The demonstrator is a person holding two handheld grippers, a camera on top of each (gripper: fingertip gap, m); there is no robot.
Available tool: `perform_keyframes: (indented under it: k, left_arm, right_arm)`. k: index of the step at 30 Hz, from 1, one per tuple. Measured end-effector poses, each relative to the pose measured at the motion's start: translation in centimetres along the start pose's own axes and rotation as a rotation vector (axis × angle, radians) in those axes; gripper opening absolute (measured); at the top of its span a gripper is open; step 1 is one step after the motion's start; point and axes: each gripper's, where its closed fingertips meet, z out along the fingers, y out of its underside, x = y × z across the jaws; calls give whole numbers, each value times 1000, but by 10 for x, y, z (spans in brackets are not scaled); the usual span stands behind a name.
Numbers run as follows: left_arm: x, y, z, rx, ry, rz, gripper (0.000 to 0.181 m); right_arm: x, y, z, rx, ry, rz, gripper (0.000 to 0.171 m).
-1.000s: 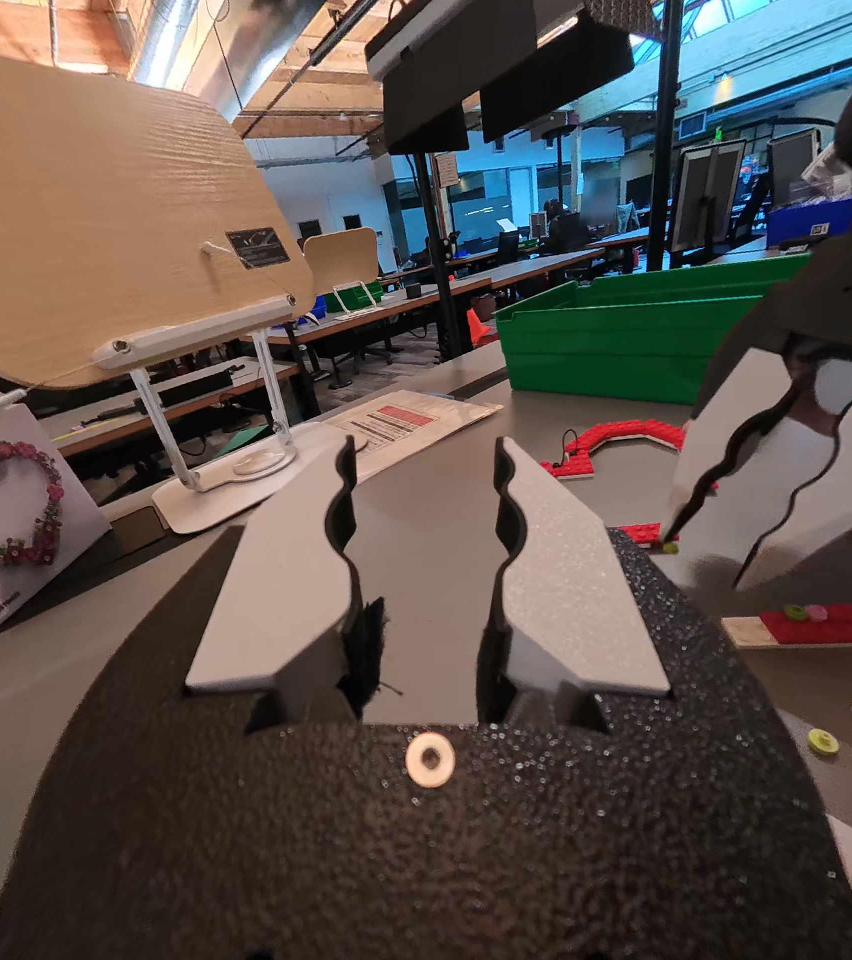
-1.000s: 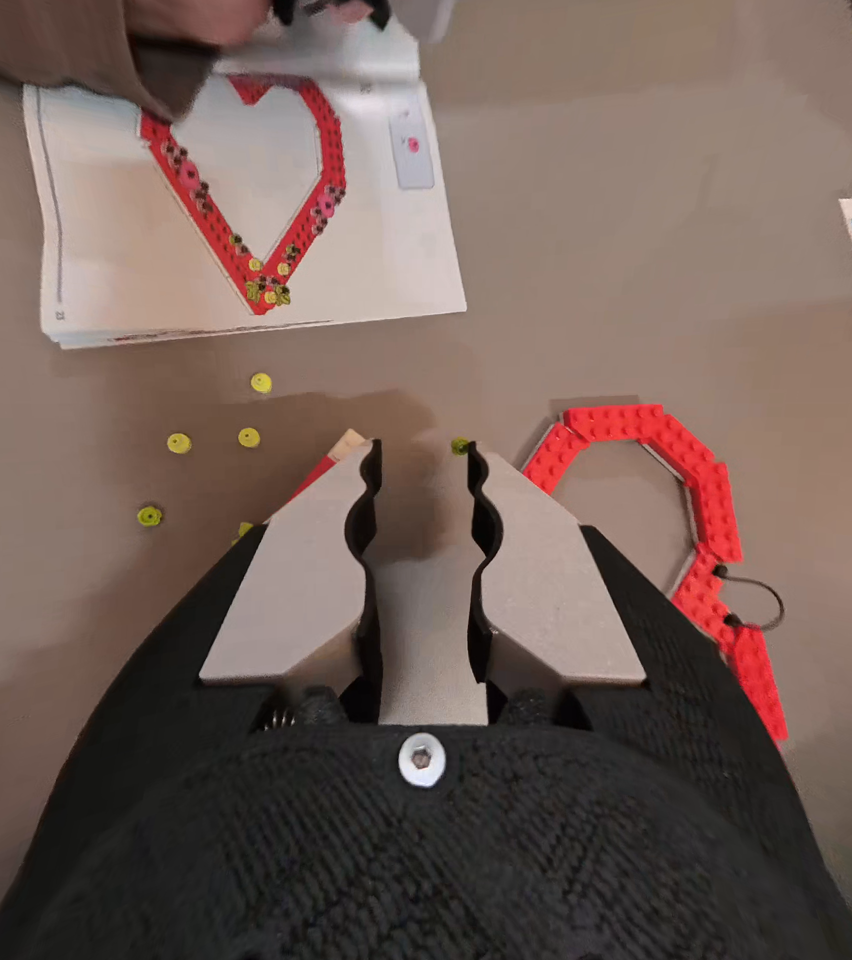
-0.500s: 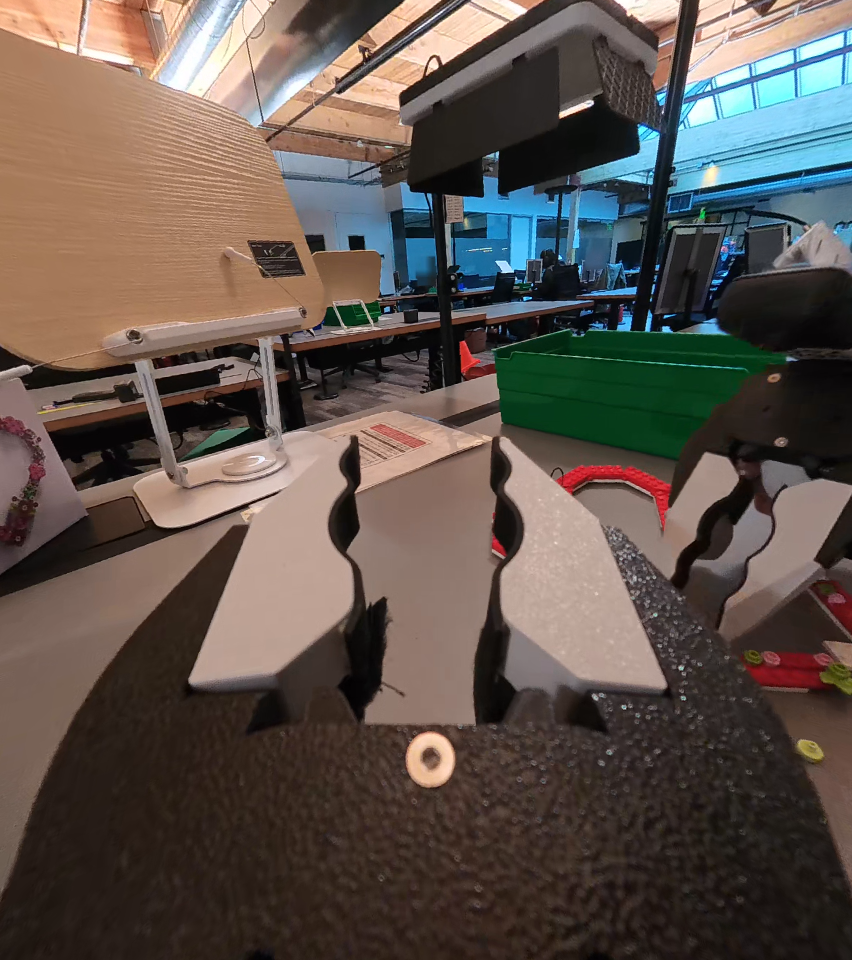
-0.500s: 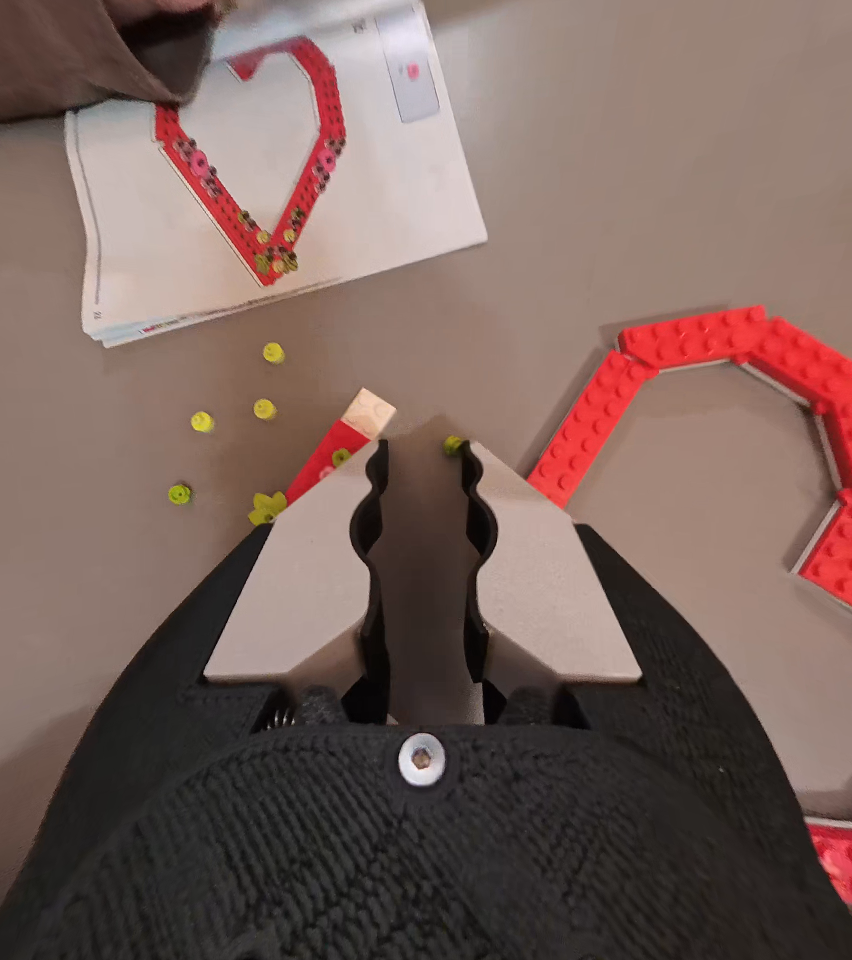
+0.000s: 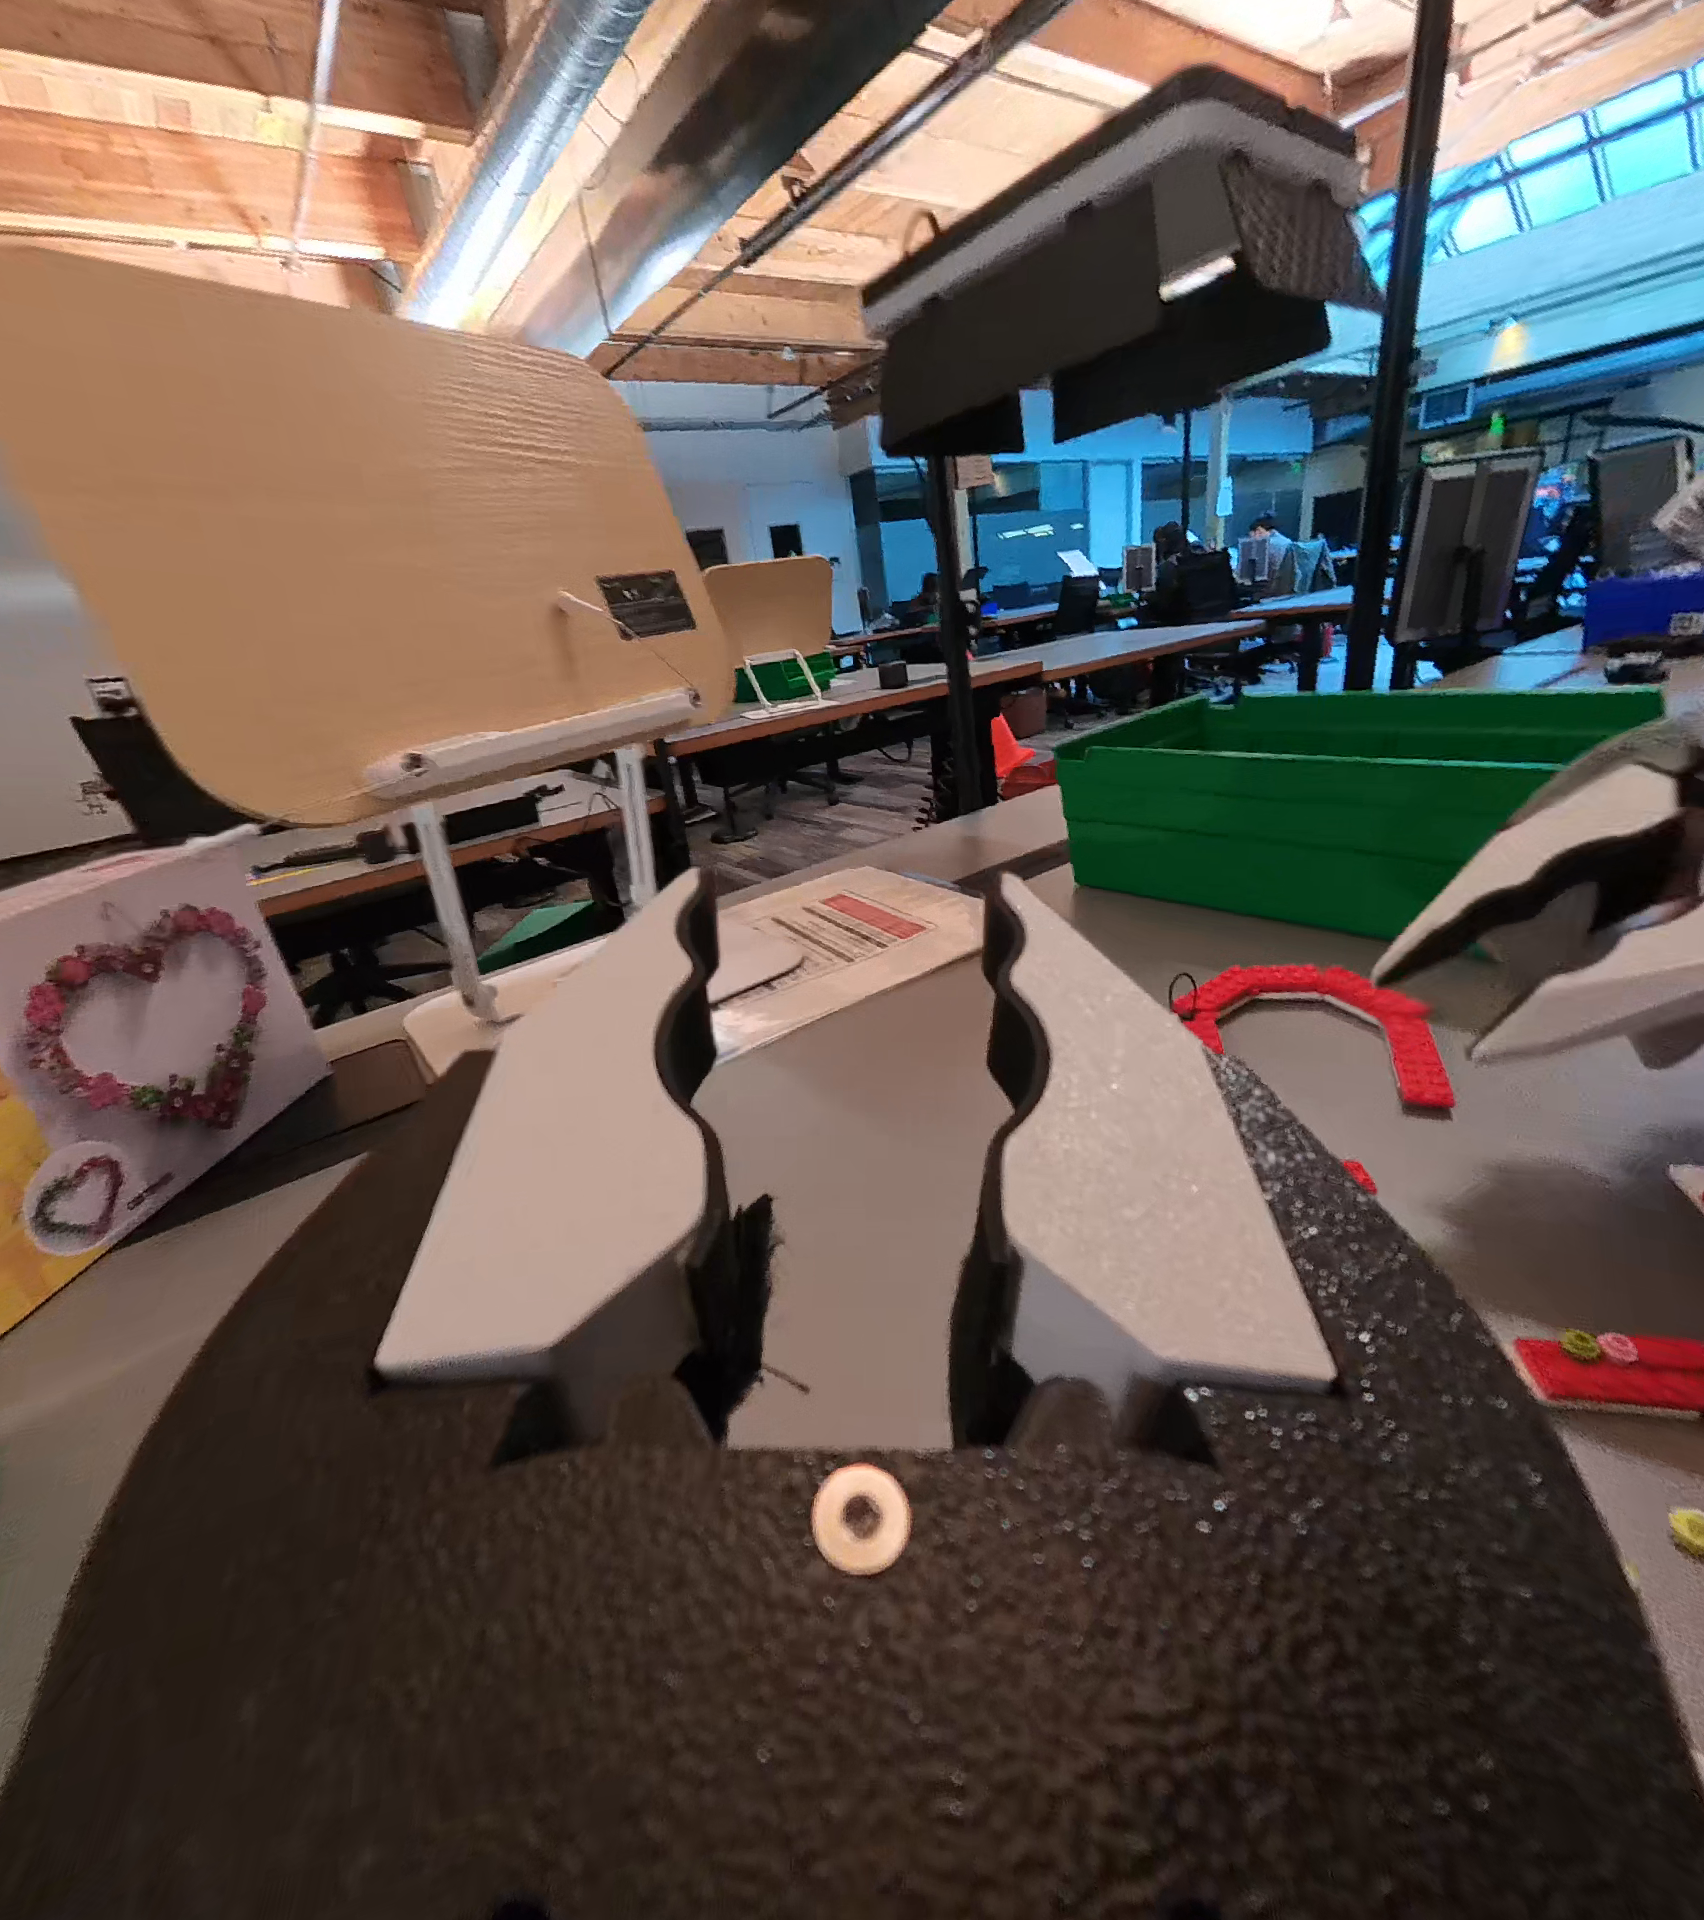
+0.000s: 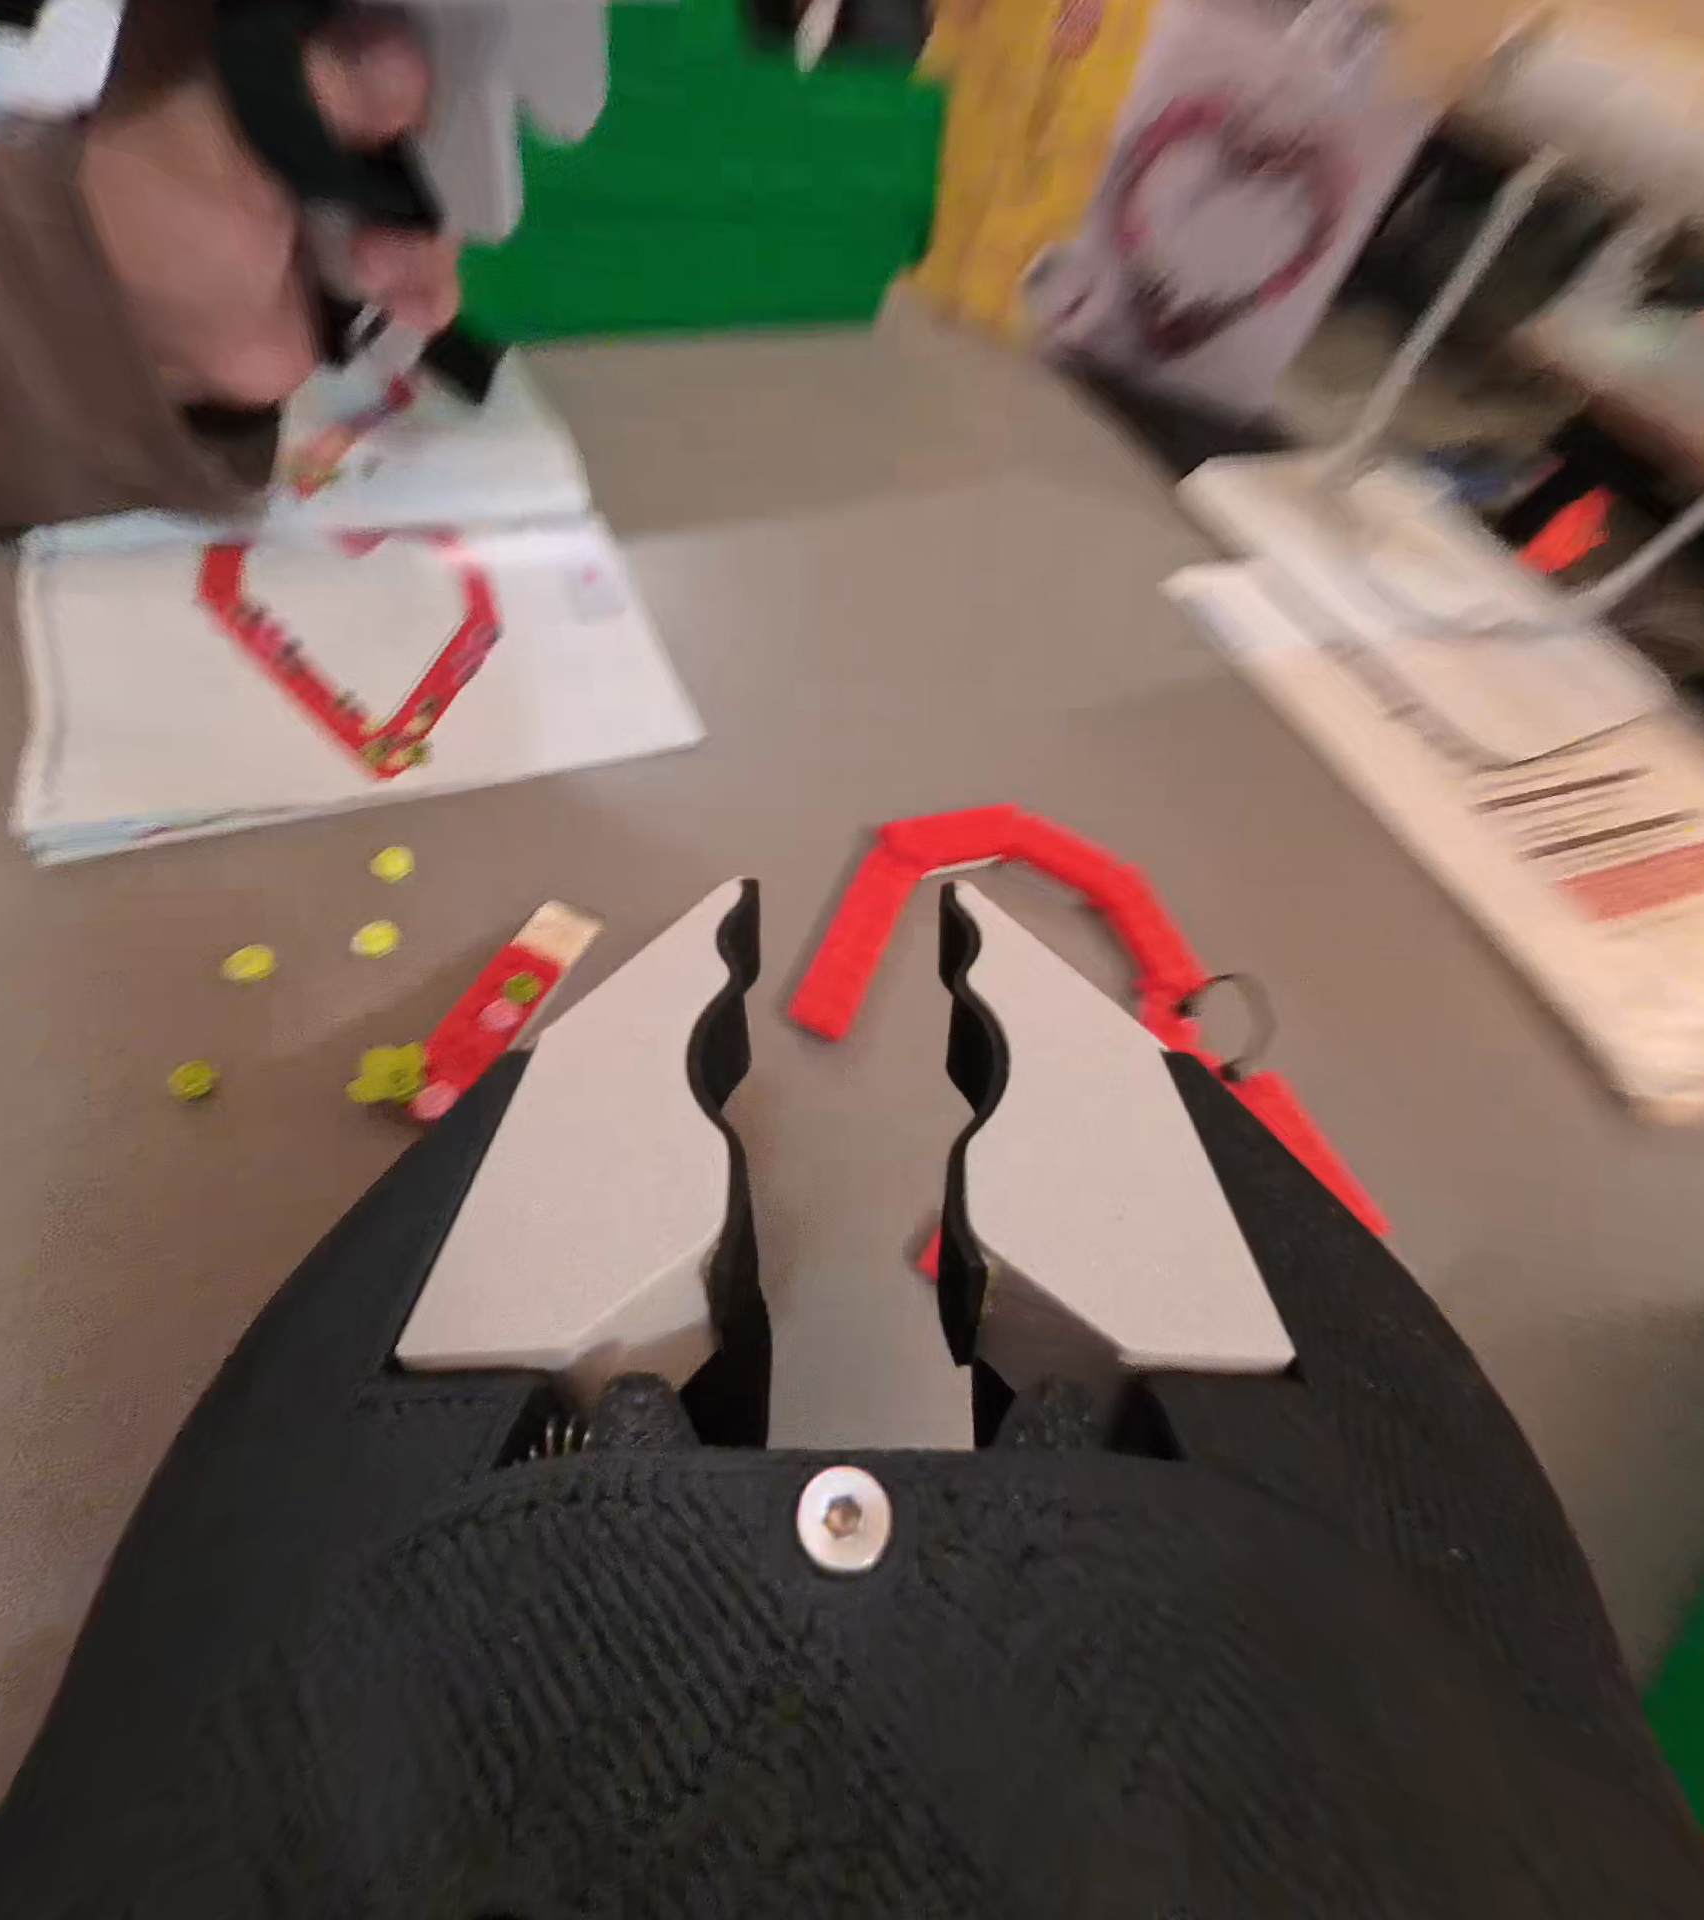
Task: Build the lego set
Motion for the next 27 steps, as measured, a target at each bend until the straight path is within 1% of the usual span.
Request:
perform_keyframes:
  k: [2,5,7,12,15,18,23,27]
  left_arm:
    - [-3,-11,-6,40,-18,-15,49]
    - [-4,-23,-11,82,-34,-2,49]
    - [-4,-26,-12,95,-40,5,49]
    - [2,-18,-7,79,-23,16,50]
    - [10,-12,-3,60,5,31,51]
    - [23,-13,-2,75,60,51,54]
    - [29,-11,0,61,61,110,55]
    - [28,-12,0,67,64,74,54]
  right_arm:
    - [19,-13,-17,160,159,-57,26]
    - [52,-23,-50,347,475,-100,22]
    - [60,-23,-63,419,571,-91,21]
    - [68,-22,-73,393,686,-172,19]
    - [70,-21,-76,393,706,-165,19]
    - [73,-21,-77,386,715,-176,19]
    - [71,-23,-79,393,714,-177,18]
    - [69,-23,-77,387,706,-185,18]
